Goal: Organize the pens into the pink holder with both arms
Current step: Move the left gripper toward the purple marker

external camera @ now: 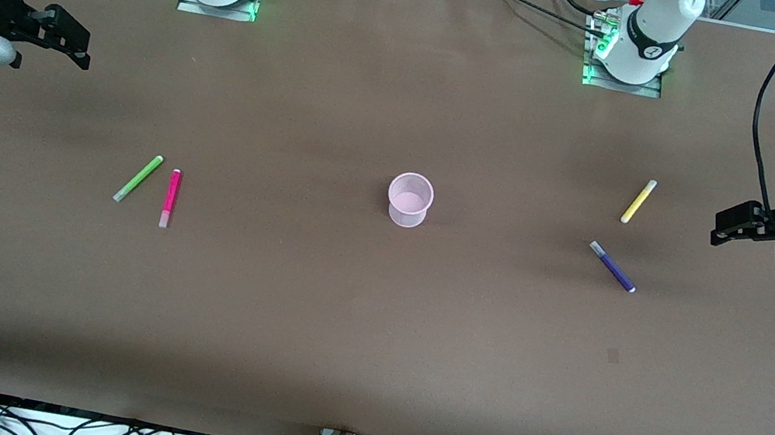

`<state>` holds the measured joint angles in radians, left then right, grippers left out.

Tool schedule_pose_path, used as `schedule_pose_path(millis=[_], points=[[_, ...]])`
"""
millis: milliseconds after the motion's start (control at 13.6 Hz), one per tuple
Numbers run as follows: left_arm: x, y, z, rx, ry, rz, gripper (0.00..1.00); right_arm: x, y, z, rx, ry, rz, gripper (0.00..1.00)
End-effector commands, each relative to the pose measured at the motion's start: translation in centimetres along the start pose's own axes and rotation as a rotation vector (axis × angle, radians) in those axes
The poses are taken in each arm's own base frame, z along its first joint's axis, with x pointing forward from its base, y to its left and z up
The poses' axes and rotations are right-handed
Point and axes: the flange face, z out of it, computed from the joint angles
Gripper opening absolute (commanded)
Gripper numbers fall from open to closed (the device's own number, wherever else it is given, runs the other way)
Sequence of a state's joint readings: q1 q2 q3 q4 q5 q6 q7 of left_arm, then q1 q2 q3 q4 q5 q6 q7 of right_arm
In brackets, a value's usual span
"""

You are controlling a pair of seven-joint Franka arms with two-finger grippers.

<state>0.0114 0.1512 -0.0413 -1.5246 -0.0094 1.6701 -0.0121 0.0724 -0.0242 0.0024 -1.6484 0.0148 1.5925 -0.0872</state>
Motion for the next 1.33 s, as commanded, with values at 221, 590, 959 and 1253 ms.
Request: schedule_pose_path(millis=[221, 590, 959, 1253], points=[[-0.2, 0.5, -0.6, 0.012, -0.003, -0.003, 1.0, -0.5, 0.1, -0.6, 0.017, -0.011, 0.008, 1.0], [0.8, -0.4, 3.3, 0.014, -0.071, -0.15, 1.0, -0.4, 0.5, -0.5, 0.016, -0.014, 0.014, 1.0], [2.7, -2.1, 12.7, 0.035, -0.177, -0.357, 1.0, -0.5, 1.3, -0.4, 0.016, -0.017, 0.024, 1.0], [1.4, -2.9, 21.2, 0.057, -0.173, -0.633, 1.0, -0.4, 1.9, -0.3, 0.014, -0.017, 0.03, 1.0]])
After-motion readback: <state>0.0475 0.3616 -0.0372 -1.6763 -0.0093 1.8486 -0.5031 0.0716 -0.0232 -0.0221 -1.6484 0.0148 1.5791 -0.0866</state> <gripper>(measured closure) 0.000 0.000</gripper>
